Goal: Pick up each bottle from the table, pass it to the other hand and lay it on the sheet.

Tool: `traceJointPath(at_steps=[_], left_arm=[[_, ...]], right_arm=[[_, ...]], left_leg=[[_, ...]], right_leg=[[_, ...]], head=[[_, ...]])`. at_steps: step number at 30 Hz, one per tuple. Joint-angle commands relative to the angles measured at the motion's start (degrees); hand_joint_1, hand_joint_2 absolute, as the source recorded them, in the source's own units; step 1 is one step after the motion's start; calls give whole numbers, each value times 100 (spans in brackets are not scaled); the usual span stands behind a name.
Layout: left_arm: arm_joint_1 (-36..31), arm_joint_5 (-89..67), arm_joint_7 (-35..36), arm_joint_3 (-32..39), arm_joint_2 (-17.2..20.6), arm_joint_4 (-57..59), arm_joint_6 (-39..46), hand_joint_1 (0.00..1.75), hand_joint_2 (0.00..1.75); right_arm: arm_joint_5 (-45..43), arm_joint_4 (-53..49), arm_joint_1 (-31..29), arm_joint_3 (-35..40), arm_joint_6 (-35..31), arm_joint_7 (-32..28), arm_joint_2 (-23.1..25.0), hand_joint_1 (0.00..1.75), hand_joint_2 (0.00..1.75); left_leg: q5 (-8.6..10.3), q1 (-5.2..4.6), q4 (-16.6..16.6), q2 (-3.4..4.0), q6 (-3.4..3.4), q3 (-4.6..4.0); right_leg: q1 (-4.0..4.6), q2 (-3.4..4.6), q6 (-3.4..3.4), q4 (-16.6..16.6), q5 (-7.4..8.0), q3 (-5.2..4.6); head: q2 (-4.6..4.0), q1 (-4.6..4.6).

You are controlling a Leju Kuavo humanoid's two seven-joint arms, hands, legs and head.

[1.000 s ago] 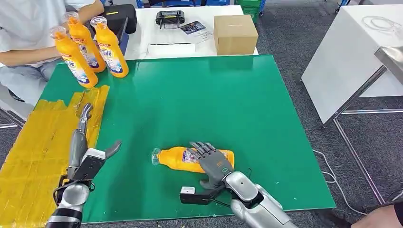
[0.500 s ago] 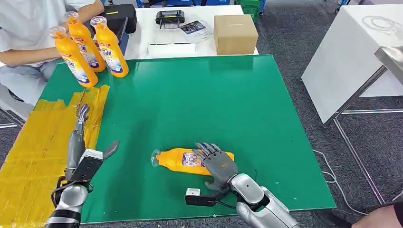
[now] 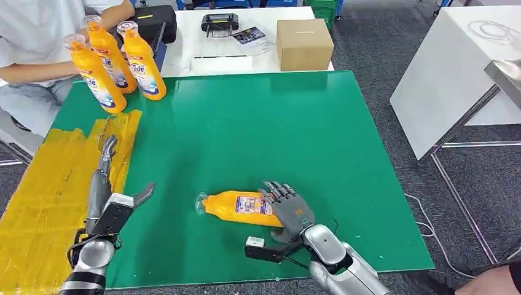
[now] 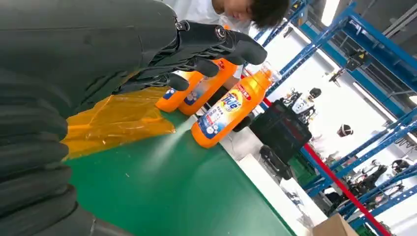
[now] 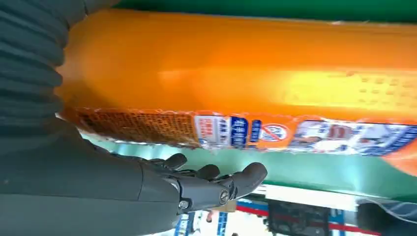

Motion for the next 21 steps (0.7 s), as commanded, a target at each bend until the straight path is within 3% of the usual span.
traceJointPath(at_steps=[1, 9, 10, 11, 12, 13, 21], left_arm=[[-175, 38, 58, 48, -119, 248, -82, 0, 175], [-227, 58, 109, -24, -175, 350, -143, 0, 175], [-253, 57, 107, -45, -184, 390, -154, 0, 175], [-274, 59, 107, -60, -188, 426, -167, 0, 175], [-288, 67, 107, -70, -193, 450, -180, 0, 175], [-314, 76, 107, -85, -196, 484, -193, 0, 175], [-467, 156, 92, -156, -195, 657, -236, 0, 175]], right_arm=[[342, 720, -111, -407, -31, 307, 43, 0, 175], [559, 1094, -337, -659, 64, 445, 148, 3, 175], [554, 1224, -397, -661, 112, 448, 158, 54, 175], [553, 1357, -455, -639, 164, 444, 167, 141, 175], [556, 1472, -506, -613, 209, 439, 163, 168, 175], [553, 1638, -581, -581, 272, 418, 161, 175, 175], [309, 2268, -871, -551, 434, 41, 165, 175, 175]], left_leg=[[-3, 2, -5, -7, 4, 18], [-1, 1, -3, -8, 4, 16], [-4, 3, -4, -5, 4, 22], [-1, 1, -5, -5, 4, 19], [0, 1, -5, -5, 3, 15], [0, 2, -6, -8, 4, 21], [3, 4, -7, -17, 4, 31]], right_leg=[[4, -12, -5, -10, -4, 24], [3, -13, -4, -9, -3, 23], [5, -11, -5, -11, -4, 28], [3, -10, -4, -10, -2, 25], [2, -9, -3, -8, -1, 19], [4, -13, -4, -12, -2, 28], [5, -24, -6, -15, -1, 40]], head=[[0, 0], [0, 0], [0, 0], [0, 0], [0, 0], [0, 0], [0, 0]])
